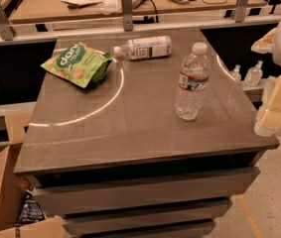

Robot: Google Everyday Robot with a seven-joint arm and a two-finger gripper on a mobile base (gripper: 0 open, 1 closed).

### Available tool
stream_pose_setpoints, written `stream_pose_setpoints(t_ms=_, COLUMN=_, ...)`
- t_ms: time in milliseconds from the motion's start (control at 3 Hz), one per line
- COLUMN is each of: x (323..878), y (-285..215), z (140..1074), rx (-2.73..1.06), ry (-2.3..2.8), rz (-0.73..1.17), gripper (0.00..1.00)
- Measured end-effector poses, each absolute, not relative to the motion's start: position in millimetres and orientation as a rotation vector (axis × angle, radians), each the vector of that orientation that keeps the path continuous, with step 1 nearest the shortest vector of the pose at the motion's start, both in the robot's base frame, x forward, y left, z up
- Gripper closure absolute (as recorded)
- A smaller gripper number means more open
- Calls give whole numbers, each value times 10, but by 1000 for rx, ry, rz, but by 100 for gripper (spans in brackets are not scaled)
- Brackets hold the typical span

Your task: Knock blue plastic bottle over

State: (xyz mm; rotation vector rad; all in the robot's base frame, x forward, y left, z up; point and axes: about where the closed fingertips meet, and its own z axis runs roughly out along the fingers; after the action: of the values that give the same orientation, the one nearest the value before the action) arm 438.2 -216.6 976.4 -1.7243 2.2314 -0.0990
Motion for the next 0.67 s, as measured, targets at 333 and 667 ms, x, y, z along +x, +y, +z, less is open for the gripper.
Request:
stream_pose_setpoints(t_ms=333, x=4382, y=-2166, z=9764, rx=-1724, ry=2231, rz=-99, gripper=0)
stream_pose_setpoints(t_ms=667, x=4439, y=-2142, z=9849, rx=-1687, ry=2142, rz=-45, gripper=0)
